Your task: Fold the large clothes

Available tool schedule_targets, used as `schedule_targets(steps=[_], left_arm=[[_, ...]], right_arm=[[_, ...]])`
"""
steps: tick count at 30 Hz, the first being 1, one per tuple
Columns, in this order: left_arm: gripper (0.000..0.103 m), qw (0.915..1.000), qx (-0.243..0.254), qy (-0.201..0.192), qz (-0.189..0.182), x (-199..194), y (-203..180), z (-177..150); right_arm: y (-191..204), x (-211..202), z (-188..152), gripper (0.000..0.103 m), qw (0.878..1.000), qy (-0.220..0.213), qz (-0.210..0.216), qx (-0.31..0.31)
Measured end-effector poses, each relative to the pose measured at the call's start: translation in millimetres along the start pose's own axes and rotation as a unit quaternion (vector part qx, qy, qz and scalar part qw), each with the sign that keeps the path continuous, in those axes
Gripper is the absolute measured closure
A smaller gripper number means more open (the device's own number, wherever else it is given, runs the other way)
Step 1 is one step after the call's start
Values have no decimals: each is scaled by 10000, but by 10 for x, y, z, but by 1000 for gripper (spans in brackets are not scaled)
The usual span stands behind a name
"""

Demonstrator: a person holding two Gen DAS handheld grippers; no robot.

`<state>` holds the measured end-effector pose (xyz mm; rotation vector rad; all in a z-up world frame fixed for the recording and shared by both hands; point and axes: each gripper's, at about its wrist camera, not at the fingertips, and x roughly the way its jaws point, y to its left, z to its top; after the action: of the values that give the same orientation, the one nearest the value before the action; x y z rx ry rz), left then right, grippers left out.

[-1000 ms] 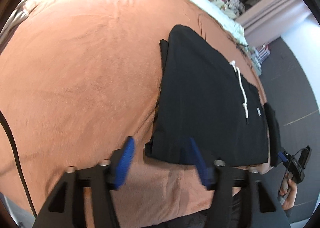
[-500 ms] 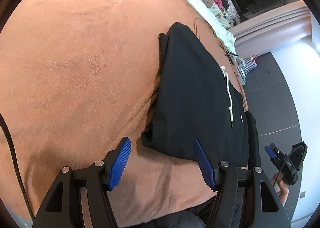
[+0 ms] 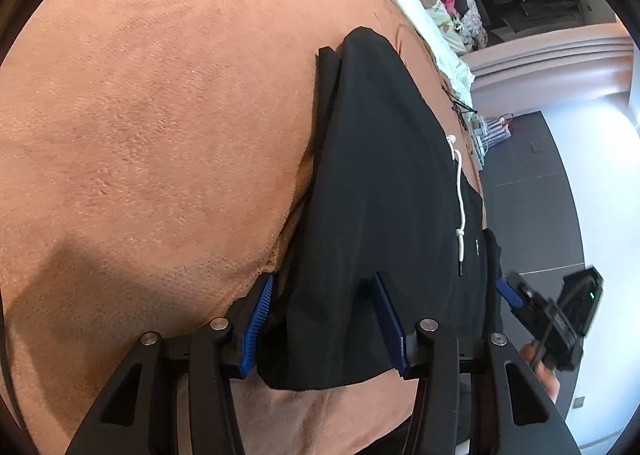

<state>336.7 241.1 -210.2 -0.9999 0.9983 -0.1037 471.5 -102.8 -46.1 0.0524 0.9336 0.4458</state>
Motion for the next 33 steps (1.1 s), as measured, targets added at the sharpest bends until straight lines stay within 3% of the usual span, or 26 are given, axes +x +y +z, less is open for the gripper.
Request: schedule_targets(steps=[2,5,8,12,14,16,25,29,33], left_arm=[[61,10000,-8,16,33,-9,19,1],[65,10000,10,26,47,-21,50,-10],[67,9999,70,20,71,-41,55,-30],[68,9999,106,22,107,-63,61,-53],[68,9998,140,13,131,-58,56,-54],[68,9998,123,-6,138,-55,67,-71],[68,9996,59,-49,278,-77,34,-123],[68,9993,70,-65,354,-67,-10,-120],[68,9994,22,-64,339,-78,3,-106]], right_arm=[[48,182,74,44,9999,63,-111,45],[108,438,141,52,9995,266,-138,87],[201,693,135,63,9983,442,-372,-78],[236,907,-29,66,9957,647,-628,-196],[253,871,-87,79,9958,625,-644,-202],[249,832,-180,84,9962,676,-527,-156],[337,738,-642,84,9942,847,-346,-564],[331,711,-536,84,9948,923,-132,-406],[256,619,-340,84,9975,689,67,-138]])
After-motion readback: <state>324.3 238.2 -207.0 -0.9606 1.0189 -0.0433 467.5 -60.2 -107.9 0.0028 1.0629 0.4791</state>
